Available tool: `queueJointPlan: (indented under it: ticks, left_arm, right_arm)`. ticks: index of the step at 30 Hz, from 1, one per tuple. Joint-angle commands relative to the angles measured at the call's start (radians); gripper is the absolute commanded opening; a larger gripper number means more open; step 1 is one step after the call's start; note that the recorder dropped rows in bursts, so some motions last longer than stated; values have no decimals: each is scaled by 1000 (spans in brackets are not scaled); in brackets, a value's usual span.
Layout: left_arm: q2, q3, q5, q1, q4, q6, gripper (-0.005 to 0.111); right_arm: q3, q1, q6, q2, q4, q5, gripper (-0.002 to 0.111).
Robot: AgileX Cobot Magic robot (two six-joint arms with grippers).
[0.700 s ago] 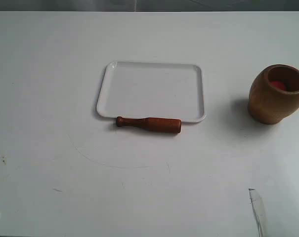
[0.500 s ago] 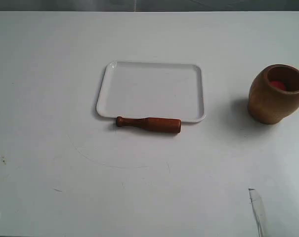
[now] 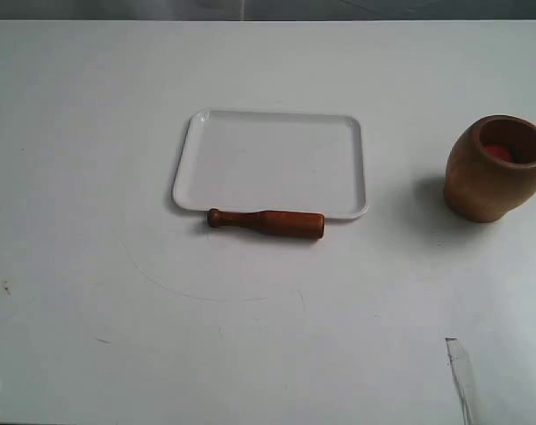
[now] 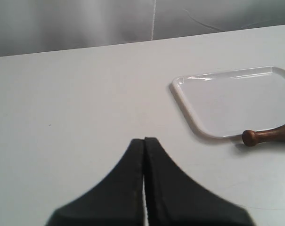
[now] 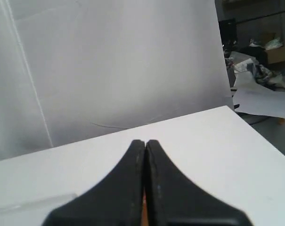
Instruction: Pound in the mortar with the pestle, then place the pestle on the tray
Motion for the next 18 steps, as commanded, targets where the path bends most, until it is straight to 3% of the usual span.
queueJointPlan:
  ticks: [1,11,18]
  left_arm:
    - [-1,1,-3,-8,-7,-8,0]
    - [-1,1,-3,-8,-7,-8,0]
    - [-1,1,-3,-8,-7,-8,0]
  right_arm:
    - [4,-7,-2,-4,32,-83,0]
    - [4,-7,15,-4,32,-80,0]
    - [4,0,71,-4,106,-203,0]
